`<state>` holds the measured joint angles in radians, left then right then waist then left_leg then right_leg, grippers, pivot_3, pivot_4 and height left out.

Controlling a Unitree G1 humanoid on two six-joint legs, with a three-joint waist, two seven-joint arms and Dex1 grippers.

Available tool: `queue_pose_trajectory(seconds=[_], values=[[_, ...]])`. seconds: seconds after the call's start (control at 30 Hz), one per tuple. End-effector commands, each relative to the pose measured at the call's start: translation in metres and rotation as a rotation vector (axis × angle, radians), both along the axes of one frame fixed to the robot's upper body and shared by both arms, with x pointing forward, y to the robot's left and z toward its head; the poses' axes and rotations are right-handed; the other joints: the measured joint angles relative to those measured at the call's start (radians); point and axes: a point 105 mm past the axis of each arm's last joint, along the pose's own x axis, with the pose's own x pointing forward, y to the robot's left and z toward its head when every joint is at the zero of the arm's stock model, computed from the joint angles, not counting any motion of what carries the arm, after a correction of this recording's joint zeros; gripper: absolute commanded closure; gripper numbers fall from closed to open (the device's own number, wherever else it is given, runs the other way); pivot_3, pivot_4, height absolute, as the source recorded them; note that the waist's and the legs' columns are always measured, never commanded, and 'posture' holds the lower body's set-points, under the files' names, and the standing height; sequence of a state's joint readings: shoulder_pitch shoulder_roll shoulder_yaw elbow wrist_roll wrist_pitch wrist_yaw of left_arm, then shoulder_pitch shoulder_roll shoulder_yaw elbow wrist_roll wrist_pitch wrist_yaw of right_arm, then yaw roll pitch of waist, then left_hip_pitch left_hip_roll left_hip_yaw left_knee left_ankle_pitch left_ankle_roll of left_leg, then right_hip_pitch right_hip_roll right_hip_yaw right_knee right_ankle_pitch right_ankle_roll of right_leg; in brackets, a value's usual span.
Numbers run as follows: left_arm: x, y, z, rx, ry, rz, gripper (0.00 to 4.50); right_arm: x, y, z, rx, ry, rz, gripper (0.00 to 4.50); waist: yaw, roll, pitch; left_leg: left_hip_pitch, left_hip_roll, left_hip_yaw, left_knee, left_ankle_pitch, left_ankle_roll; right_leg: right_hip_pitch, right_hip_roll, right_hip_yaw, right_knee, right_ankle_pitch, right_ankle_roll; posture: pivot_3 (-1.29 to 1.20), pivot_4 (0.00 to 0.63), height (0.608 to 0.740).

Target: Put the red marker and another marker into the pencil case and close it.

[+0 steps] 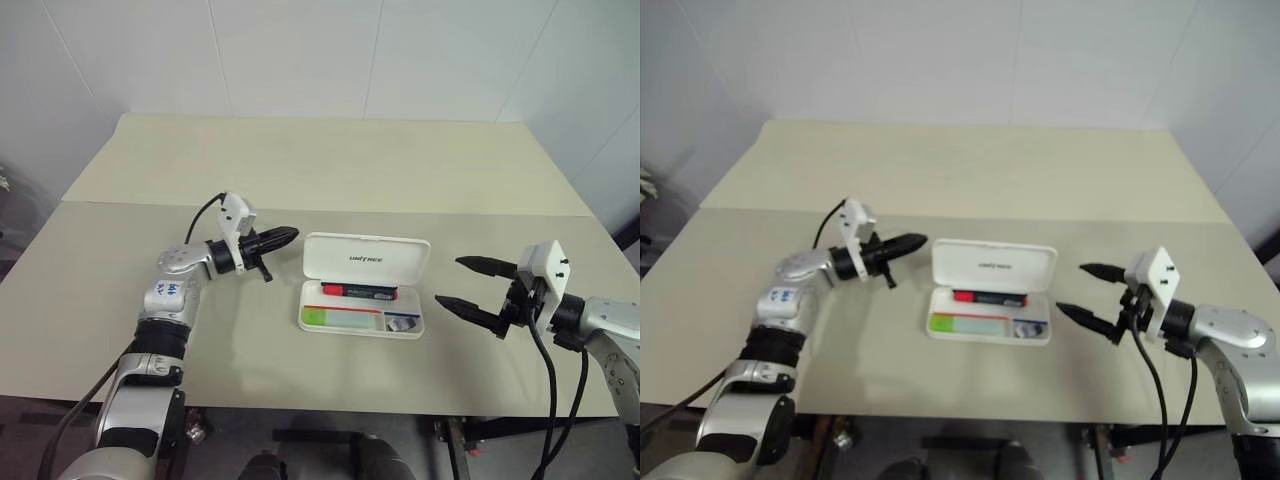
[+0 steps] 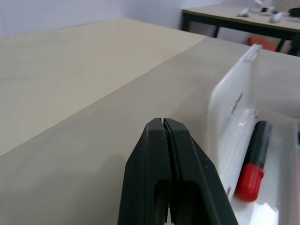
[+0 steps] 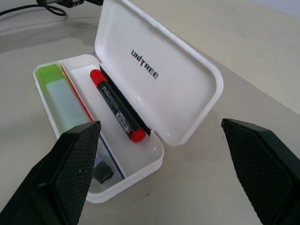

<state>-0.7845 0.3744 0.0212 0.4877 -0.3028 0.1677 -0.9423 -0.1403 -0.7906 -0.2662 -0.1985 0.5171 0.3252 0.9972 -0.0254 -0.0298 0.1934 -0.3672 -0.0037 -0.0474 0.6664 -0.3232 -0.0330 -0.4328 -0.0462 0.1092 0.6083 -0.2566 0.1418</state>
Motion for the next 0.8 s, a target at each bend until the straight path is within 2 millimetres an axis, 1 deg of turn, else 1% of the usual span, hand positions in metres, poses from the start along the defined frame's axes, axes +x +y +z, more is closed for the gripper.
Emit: queue_pose_trajectory(seconds=[0.03, 0.13, 0.23, 0.37, 0.53, 0.63, 0.8], values=[[-0.002, -0.011, 0.013, 0.002, -0.057, -0.057, 4.47, -0.004, 0.001, 0.014, -0.003, -0.066, -0.003, 0.12, 0.0, 0.0, 0.0, 0.0, 0.0, 0.0, 0.0, 0.0, 0.0, 0.0, 0.0, 0.0, 0.0, 0.0, 0.0, 0.0, 0.15, 0.74], [-0.009, -0.017, 0.016, -0.005, -0.078, -0.119, 4.47, -0.005, 0.001, 0.013, -0.003, -0.065, -0.011, 0.12, 0.0, 0.0, 0.0, 0.0, 0.0, 0.0, 0.001, 0.0, 0.0, 0.0, 0.0, 0.0, 0.0, 0.0, 0.0, 0.0, 0.15, 0.74], [-0.015, -0.017, 0.015, 0.009, -0.09, -0.162, 4.47, -0.006, 0.0, 0.013, -0.005, -0.064, -0.017, 0.12, 0.0, 0.0, 0.0, 0.001, 0.0, 0.0, 0.001, 0.0, 0.0, 0.0, 0.0, 0.0, -0.001, 0.0, 0.0, 0.0, 0.15, 0.74], [-0.038, -0.016, 0.002, 0.132, -0.125, -0.307, 4.47, -0.008, -0.003, 0.012, -0.01, -0.058, -0.032, 0.12, -0.002, 0.0, 0.0, 0.001, 0.0, 0.0, 0.001, 0.0, 0.0, 0.001, 0.0, 0.0, 0.0, 0.0, 0.0, 0.0, 0.15, 0.74], [-0.057, -0.02, -0.018, 0.27, -0.099, -0.431, 4.47, -0.01, -0.004, 0.013, -0.014, -0.055, -0.04, 0.12, 0.0, 0.0, 0.0, 0.001, 0.0, 0.0, 0.001, 0.0, 0.0, 0.001, 0.0, 0.0, 0.001, 0.0, 0.0, 0.0, 0.15, 0.74], [-0.06, -0.024, -0.029, 0.345, -0.095, -0.452, 4.47, -0.011, -0.005, 0.013, -0.015, -0.053, -0.042, 0.12, 0.003, 0.0, 0.0, 0.001, 0.0, 0.0, 0.002, 0.0, 0.0, 0.002, 0.0, 0.0, -0.002, 0.0, 0.0, 0.0, 0.15, 0.74], [-0.059, -0.034, -0.041, 0.402, -0.081, -0.447, 4.47, -0.013, -0.005, 0.013, -0.015, -0.051, -0.047, 0.12, 0.002, 0.0, 0.0, 0.001, 0.0, 0.0, 0.002, 0.0, 0.0, 0.002, 0.0, 0.0, -0.002, 0.0, 0.0, 0.0, 0.15, 0.74]])
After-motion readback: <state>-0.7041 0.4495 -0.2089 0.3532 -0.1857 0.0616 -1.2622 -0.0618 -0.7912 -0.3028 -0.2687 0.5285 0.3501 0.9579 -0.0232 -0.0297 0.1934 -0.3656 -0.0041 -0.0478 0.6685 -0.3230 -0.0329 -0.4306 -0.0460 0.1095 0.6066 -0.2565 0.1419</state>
